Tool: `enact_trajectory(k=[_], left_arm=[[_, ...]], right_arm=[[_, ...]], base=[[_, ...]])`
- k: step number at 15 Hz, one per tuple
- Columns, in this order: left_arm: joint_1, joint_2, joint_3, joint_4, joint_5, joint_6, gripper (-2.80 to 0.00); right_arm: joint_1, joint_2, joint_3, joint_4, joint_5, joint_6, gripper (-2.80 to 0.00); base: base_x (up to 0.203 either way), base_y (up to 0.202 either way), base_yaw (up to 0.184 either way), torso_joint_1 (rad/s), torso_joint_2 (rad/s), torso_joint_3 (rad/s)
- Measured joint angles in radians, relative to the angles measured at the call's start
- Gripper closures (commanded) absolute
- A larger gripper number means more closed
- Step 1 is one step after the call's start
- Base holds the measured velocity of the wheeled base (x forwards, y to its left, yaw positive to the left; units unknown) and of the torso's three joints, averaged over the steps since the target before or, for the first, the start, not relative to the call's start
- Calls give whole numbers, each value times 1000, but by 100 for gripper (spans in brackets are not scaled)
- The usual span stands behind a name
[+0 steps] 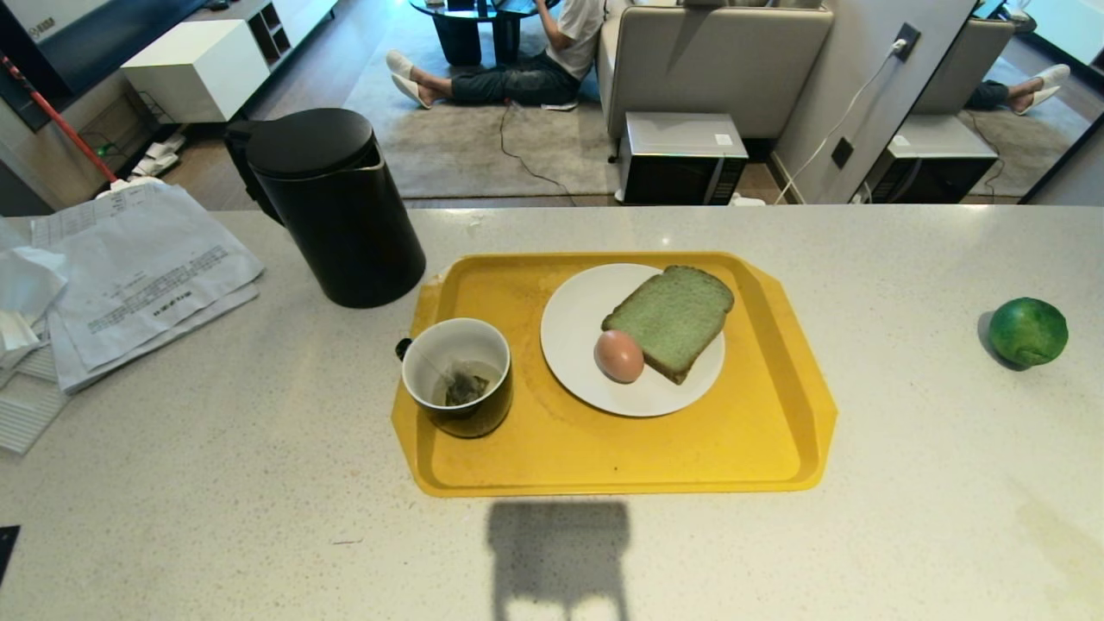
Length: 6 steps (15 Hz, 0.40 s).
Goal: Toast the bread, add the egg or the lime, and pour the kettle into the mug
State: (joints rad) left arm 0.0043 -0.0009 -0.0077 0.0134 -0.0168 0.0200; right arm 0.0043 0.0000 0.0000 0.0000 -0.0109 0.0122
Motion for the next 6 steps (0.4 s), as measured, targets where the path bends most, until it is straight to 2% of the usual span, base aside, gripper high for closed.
enact_trajectory(k=[6], left_arm=[[0, 0, 0, 0, 0, -1, 0]], right_arm=[[0, 0, 0, 0, 0, 0, 0]], base=[[0, 0, 0, 0, 0, 0]])
